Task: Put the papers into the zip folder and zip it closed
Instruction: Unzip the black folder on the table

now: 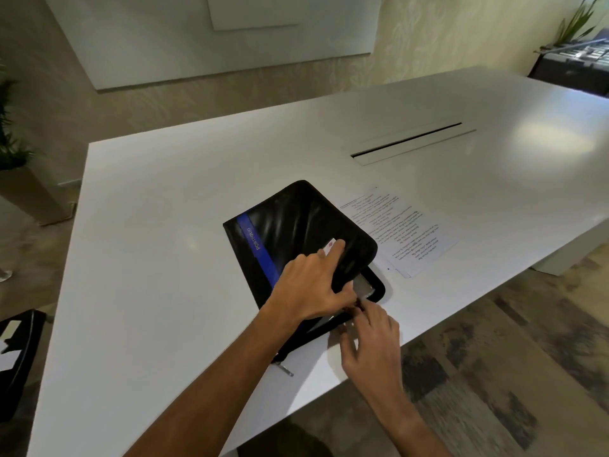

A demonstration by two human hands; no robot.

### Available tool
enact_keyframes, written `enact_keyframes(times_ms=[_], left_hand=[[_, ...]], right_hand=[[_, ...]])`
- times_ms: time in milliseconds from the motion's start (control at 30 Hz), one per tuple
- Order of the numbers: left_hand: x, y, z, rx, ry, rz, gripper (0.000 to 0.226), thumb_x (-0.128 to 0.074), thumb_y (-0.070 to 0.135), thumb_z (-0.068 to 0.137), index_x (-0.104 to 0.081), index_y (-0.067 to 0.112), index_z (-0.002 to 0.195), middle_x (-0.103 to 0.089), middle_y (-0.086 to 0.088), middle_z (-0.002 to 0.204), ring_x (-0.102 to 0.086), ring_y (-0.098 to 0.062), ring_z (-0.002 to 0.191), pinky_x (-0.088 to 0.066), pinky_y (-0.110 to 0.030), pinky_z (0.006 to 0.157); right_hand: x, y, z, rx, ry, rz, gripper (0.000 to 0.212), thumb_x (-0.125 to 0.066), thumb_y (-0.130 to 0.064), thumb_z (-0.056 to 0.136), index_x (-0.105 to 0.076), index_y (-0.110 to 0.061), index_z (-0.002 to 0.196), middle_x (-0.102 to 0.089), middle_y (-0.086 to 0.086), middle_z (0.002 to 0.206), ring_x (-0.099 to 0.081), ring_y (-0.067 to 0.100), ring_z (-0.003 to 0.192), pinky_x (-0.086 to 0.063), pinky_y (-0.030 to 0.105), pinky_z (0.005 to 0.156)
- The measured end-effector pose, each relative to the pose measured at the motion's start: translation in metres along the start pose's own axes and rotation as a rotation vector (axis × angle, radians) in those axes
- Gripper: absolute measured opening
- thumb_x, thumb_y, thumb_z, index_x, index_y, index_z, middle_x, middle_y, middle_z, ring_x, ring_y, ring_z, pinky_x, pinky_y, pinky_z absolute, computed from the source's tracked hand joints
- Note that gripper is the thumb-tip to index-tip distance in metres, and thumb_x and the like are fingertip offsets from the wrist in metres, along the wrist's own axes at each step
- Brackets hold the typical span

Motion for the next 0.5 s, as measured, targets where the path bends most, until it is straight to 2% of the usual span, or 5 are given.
enact_keyframes(times_ms=[100,233,300,400,500], left_hand=[[0.023,0.001,-0.018,0.013,0.126,-0.061,0.075,-0.055,0.053,0.096,-0.045,0.008,0.155,-0.044,0.017,0.073,-0.04,0.004,0.049,-0.028,-0.004,0.057],[0.046,-0.013,-0.051,0.09,0.295,-0.239,0.07,-0.063,0.043,0.092,-0.05,0.012,0.154,-0.059,0.02,0.085,-0.058,0.012,0.061,-0.046,-0.002,0.063],[0.057,-0.02,-0.068,0.105,0.39,-0.273,0.071,-0.064,0.036,0.089,-0.048,0.016,0.156,-0.076,0.006,0.097,-0.072,0.003,0.074,-0.062,-0.016,0.073],[0.07,-0.021,-0.097,0.214,0.578,-0.216,0.064,-0.054,0.03,0.087,-0.05,0.009,0.147,-0.072,0.015,0.1,-0.065,0.024,0.097,-0.052,-0.001,0.081],[0.071,-0.023,-0.125,0.39,0.706,-0.126,0.051,-0.047,0.028,0.088,-0.059,-0.007,0.125,-0.055,0.023,0.078,-0.063,0.02,0.076,-0.038,0.006,0.069]], right_hand=[[0.001,0.015,0.01,0.054,-0.044,-0.024,0.039,-0.085,-0.012,0.082,-0.076,-0.013,0.12,-0.073,0.009,0.133,-0.067,0.029,0.123,-0.052,0.054,0.107],[0.002,0.024,0.019,0.169,-0.026,-0.023,0.028,-0.08,-0.012,0.086,-0.079,-0.013,0.114,-0.075,0.008,0.125,-0.07,0.03,0.115,-0.053,0.051,0.106],[0.001,0.029,0.025,0.203,-0.036,-0.038,0.024,-0.075,-0.017,0.088,-0.081,-0.013,0.11,-0.077,0.008,0.119,-0.073,0.03,0.108,-0.056,0.052,0.102],[0.0,0.039,0.033,0.271,-0.069,-0.027,0.019,-0.074,-0.02,0.088,-0.082,-0.016,0.105,-0.078,0.004,0.112,-0.074,0.026,0.101,-0.056,0.051,0.098],[-0.004,0.045,0.041,0.375,-0.103,0.019,0.016,-0.074,-0.015,0.087,-0.08,-0.017,0.102,-0.074,0.001,0.104,-0.07,0.024,0.094,-0.054,0.048,0.093]])
Point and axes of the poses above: each hand's wrist, its own z-axis towards the middle knuckle, its own x-axis out of the back of the hand, y = z × x, the point moved 4 cm from there along z, towards the middle knuckle
